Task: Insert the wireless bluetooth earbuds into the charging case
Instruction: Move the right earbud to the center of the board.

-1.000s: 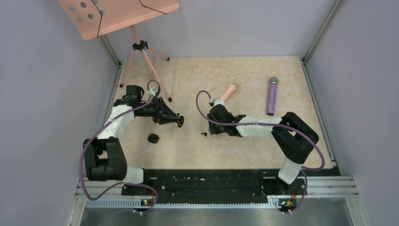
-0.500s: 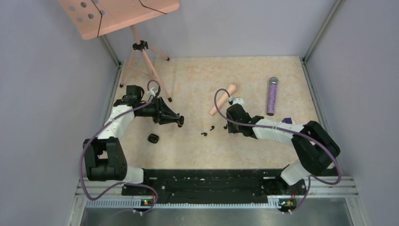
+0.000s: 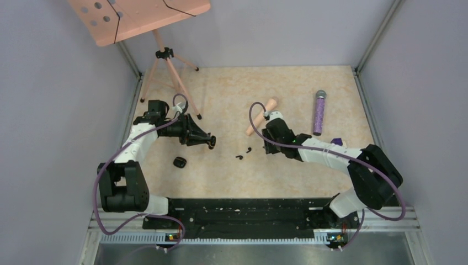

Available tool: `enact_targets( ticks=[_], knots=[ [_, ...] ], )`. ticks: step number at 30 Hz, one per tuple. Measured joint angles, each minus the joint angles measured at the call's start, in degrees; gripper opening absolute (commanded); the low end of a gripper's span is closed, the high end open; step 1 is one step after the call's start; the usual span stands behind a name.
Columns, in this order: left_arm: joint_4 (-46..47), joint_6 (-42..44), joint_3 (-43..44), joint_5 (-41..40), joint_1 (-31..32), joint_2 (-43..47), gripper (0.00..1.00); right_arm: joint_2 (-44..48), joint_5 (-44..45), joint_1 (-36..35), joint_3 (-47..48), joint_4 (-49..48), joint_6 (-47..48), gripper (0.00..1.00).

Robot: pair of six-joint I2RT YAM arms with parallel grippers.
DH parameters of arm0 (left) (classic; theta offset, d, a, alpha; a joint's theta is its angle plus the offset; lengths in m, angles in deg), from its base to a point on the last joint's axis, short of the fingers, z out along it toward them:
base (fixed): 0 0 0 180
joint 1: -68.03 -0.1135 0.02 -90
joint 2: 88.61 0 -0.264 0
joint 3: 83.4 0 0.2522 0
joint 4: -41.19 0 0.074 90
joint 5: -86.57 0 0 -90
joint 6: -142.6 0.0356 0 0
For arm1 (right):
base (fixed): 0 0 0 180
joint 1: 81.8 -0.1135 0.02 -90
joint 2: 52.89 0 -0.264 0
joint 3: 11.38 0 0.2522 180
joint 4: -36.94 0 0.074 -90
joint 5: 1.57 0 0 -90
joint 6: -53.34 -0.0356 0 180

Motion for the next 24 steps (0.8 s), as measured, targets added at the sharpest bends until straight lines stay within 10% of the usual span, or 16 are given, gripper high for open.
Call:
enact_targets(
  ticks=[24],
  knots=[
    [0.35,-0.15,-0.68,0.00,0.00,0.00,0.00,-1.53,2.84,7.63,1.95,-0.59,1.01,0.38]
  ],
)
